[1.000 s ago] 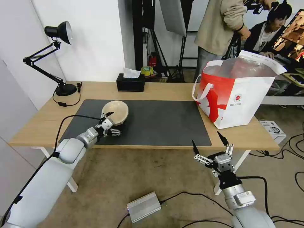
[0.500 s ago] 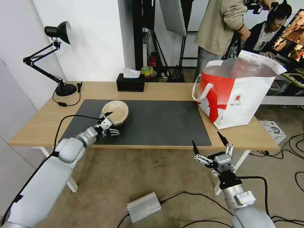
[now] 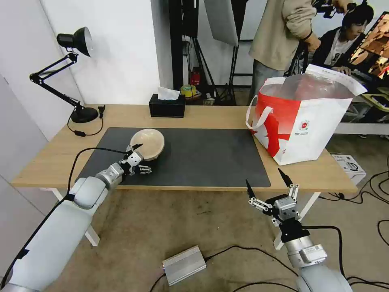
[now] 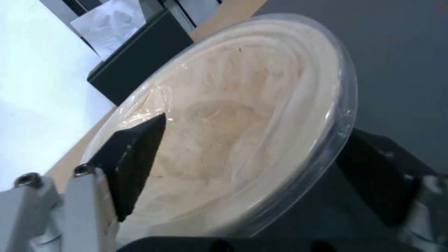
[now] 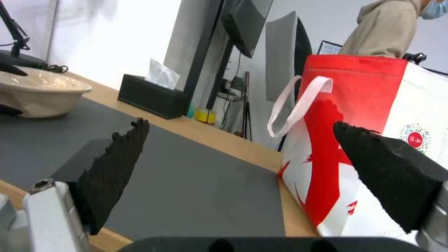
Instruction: Pick up the trash from the table and place it into the takeout bag.
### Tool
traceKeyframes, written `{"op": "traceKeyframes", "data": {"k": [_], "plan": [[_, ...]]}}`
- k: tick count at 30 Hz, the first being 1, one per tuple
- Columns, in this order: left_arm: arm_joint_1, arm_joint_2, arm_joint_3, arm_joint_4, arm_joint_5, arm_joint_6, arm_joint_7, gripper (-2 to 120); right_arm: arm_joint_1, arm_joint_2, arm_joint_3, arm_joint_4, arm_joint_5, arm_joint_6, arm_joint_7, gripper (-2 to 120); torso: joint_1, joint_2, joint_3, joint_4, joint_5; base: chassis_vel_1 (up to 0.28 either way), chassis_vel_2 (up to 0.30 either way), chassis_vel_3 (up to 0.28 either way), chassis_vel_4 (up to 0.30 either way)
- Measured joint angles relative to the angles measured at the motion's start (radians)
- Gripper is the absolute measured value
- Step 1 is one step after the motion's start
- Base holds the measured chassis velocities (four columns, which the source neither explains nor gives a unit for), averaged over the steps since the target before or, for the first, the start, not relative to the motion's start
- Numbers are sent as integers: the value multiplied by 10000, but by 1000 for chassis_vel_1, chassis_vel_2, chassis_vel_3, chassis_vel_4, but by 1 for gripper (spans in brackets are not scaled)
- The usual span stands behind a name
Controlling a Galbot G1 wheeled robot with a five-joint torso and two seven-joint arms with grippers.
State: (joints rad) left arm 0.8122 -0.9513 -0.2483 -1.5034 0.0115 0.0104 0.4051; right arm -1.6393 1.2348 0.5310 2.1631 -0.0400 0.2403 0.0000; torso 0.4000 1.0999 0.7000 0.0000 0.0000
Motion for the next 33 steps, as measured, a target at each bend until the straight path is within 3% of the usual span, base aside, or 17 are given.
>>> {"op": "traceKeyframes", "data": {"k": [4,6,15,17,19,21,24,33], "plan": [[-61,-34,38,69,5,-11,-6,76,1,0,0,0,0,0,0,100,0,0,0,0,0,0,0,0,0],[-157,-65,109,142,9,-19,-7,63,0,0,0,0,0,0,0,100,0,0,0,0,0,0,0,0,0],[-269,-132,165,335,21,-74,-7,34,1,0,0,0,0,0,0,100,0,0,0,0,0,0,0,0,0],[-269,-163,166,403,25,-162,2,23,1,1,0,0,0,0,0,100,0,0,0,0,0,0,0,0,0],[-269,-170,166,410,25,-175,3,21,1,1,0,0,0,0,0,100,0,1,0,0,0,0,0,0,0],[-267,-221,165,460,32,-231,1,9,1,0,0,1,0,0,0,100,-1,2,0,0,1,0,0,0,0],[-266,-242,157,483,51,-250,-4,3,0,1,0,0,0,0,0,100,0,3,-1,0,2,0,0,0,0],[-152,-271,55,385,52,-268,62,2,1,0,0,0,0,0,0,100,0,2,-1,0,1,0,0,0,0]]}}
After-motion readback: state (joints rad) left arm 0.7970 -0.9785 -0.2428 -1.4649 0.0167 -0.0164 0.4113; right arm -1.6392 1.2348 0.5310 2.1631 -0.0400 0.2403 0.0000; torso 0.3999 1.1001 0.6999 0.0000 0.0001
